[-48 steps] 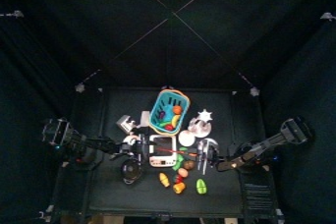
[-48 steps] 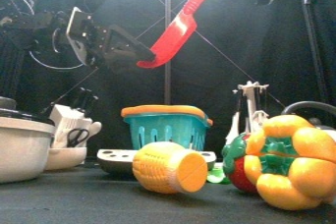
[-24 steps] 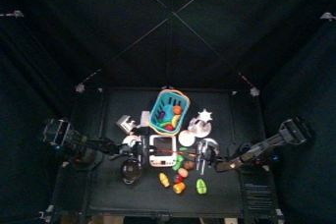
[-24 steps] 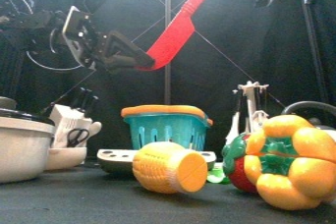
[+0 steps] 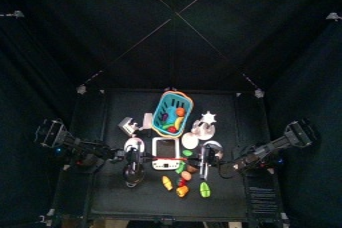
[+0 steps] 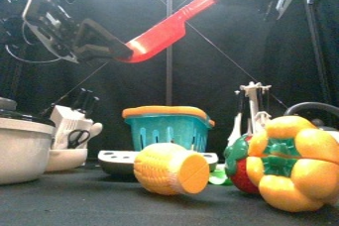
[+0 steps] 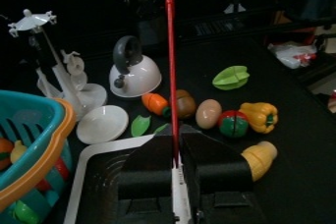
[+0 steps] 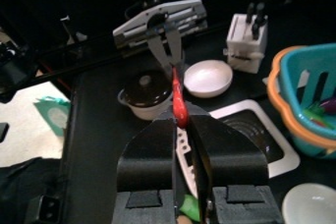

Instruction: Grab knife with other hand

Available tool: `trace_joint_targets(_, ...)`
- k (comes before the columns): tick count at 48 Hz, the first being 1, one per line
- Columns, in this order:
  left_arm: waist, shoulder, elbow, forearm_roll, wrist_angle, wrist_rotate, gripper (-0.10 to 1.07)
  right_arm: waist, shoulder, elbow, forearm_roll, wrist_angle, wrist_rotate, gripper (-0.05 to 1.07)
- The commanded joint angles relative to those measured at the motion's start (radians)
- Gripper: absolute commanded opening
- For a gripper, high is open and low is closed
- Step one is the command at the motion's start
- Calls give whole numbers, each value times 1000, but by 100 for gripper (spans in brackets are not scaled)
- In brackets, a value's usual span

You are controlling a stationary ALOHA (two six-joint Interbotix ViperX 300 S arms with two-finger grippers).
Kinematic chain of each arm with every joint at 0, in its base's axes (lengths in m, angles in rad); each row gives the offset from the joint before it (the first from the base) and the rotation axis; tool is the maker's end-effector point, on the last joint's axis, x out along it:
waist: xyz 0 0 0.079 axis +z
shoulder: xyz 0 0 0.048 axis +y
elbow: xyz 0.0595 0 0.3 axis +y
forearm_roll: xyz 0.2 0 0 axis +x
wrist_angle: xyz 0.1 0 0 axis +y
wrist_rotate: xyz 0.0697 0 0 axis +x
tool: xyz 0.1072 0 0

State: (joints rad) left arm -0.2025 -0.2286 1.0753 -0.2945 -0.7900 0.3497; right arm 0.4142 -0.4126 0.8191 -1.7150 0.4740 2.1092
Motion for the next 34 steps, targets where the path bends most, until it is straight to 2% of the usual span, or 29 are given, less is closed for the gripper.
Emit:
trace_joint_targets(1,-11,-38,-29,0,-14,-2,36,-9,31,-11,58,-75,3,31)
trace_joint_targets(14,-100,-32,-35,-21,-11,-3,36,-80,118,-38,212,-291,2,31)
trace_joint_targets(25,-152,-6,-40,-83,-9,-3,36,-149,199,-87,216,-393,-11,31)
trace_joint_targets(34,-160,23,-38,-109,-9,-3,36,-181,209,-95,225,-437,-49,31)
